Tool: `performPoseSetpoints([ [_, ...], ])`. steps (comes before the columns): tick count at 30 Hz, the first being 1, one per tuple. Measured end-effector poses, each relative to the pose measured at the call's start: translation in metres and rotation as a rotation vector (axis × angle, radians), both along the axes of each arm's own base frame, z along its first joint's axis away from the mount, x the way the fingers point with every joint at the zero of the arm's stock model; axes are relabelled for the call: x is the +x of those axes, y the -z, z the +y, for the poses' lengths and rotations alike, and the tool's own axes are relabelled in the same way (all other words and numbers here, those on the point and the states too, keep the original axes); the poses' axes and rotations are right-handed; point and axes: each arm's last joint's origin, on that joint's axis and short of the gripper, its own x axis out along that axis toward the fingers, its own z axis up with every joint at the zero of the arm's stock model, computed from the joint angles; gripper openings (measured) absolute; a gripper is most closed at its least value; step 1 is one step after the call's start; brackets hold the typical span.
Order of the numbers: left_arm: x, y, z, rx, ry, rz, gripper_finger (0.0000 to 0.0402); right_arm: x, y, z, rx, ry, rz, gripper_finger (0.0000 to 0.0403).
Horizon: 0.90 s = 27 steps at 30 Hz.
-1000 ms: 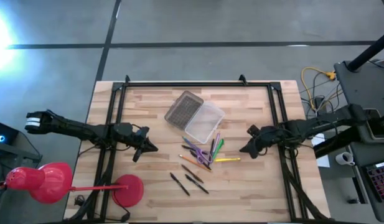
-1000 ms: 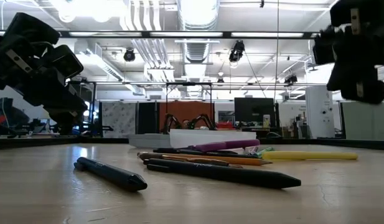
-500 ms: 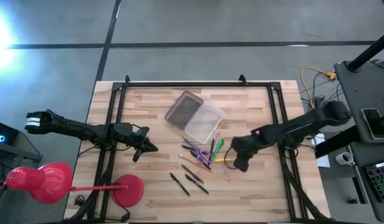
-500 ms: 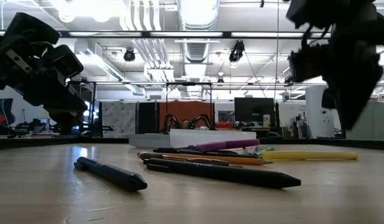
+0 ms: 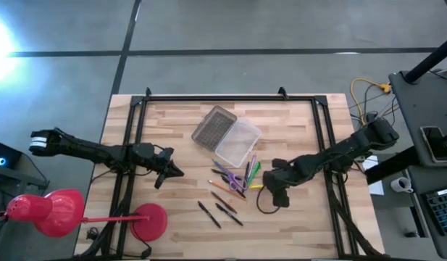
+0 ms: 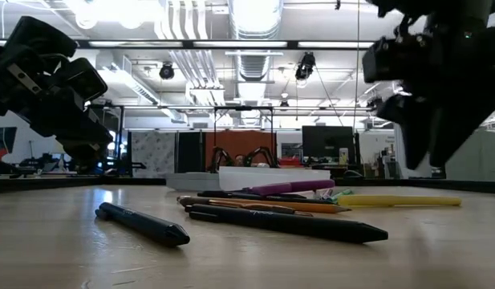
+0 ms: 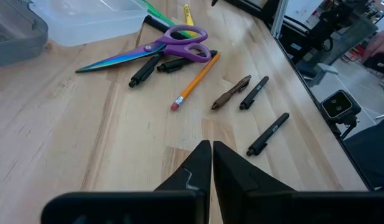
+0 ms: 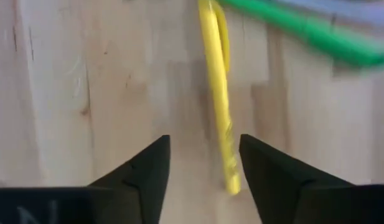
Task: Pick & place school supplies into a supply box
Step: Put the yellow pen into the supply box
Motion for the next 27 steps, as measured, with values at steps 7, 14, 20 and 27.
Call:
performPoseSetpoints([
  [7, 0.000, 0.000, 0.000, 0.000, 0.000, 0.000, 0.0001, 0.010, 0.012, 0.003, -0.101, -0.245, -0.045, 0.0216],
  [14, 0.000, 0.000, 0.000, 0.000, 0.000, 0.000, 0.0001, 0.020, 0.039, 0.005, -0.153, -0.157, 0.032, 0.0210],
  [20, 0.000, 0.000, 0.000, 0.000, 0.000, 0.001, 0.0001, 0.027, 0.046, 0.007, -0.168, -0.025, 0.053, 0.0197],
  [27, 0.000, 0.000, 0.000, 0.000, 0.000, 0.000, 0.0001, 0.034, 0.045, 0.009, -0.151, 0.015, 0.026, 0.0129],
])
